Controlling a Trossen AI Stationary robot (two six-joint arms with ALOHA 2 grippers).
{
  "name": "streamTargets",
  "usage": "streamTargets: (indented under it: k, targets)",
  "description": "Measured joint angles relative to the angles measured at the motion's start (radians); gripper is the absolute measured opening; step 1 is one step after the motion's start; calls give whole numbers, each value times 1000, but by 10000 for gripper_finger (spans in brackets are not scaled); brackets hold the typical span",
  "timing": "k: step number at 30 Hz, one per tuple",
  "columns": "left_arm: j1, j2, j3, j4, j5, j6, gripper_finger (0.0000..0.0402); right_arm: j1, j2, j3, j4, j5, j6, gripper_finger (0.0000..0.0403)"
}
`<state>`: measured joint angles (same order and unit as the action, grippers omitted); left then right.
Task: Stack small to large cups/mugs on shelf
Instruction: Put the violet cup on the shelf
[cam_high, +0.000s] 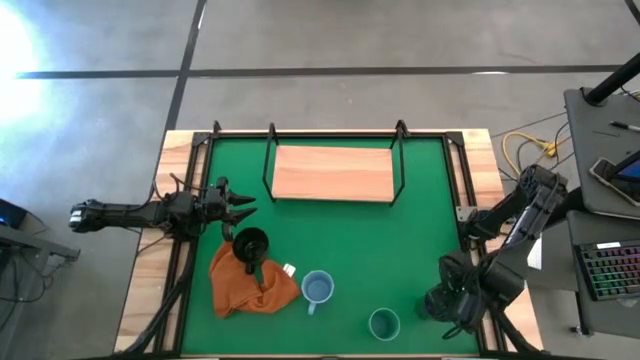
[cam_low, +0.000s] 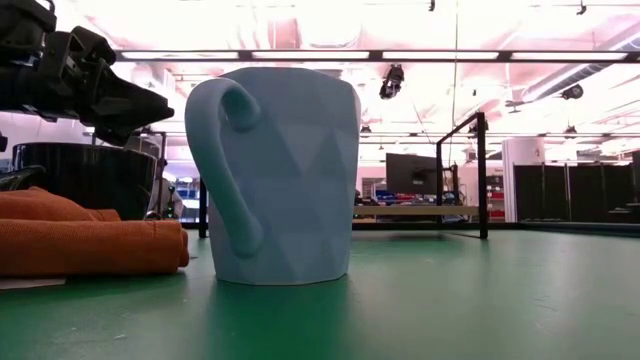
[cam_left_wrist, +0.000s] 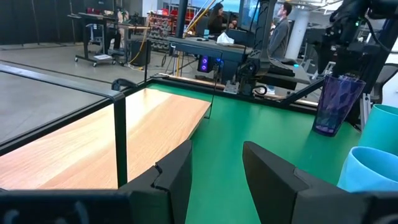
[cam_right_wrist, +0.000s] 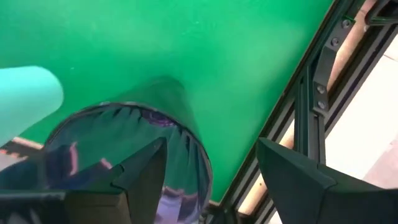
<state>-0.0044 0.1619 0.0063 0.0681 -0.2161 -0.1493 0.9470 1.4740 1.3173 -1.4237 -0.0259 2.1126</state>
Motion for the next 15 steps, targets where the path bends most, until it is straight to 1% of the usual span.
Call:
streamTargets:
  k: [4, 7, 10, 15]
  targets:
    - [0, 1, 0, 0, 0, 0, 128, 0, 25, -14, 1, -8, 28, 238]
    - [0, 1, 0, 0, 0, 0, 128, 0, 39, -16, 2, -14, 34, 219]
    - [0, 1, 0, 0, 0, 0, 128, 0, 45, -16, -2, -15, 33, 184]
    - [0, 0, 0, 0, 0, 0, 128, 0, 54, -22, -21, -18, 1, 102]
